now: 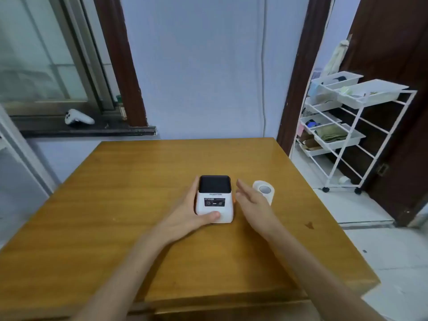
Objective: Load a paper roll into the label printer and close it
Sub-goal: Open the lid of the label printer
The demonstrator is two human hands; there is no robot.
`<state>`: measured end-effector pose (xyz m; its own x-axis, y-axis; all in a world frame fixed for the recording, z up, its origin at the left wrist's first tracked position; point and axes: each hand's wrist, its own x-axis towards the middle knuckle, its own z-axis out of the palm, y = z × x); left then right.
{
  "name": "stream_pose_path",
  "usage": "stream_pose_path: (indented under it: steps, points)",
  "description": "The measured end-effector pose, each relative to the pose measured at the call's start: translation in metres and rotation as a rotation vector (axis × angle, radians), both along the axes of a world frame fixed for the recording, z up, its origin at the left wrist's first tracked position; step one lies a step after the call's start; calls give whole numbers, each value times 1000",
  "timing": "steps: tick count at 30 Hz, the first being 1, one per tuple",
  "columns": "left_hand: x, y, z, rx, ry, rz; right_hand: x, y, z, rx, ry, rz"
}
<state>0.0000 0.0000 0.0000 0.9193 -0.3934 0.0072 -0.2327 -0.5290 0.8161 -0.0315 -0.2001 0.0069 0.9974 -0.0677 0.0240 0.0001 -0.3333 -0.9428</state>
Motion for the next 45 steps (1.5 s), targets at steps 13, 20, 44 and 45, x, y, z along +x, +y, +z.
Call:
stream_pose_path:
  steps: [13, 20, 44, 45]
  points:
    - [8, 6, -14, 90, -75, -30, 9, -9, -21, 26, -44, 108]
    - [11, 11, -10, 66, 40, -122, 9, -11, -19, -11, -37, 149]
    - [12, 17, -14, -58, 88, -99, 13, -24, -17, 53, 69, 320]
    - [12, 17, -14, -54, 87, -101, 13, -24, -17, 49, 74, 326]
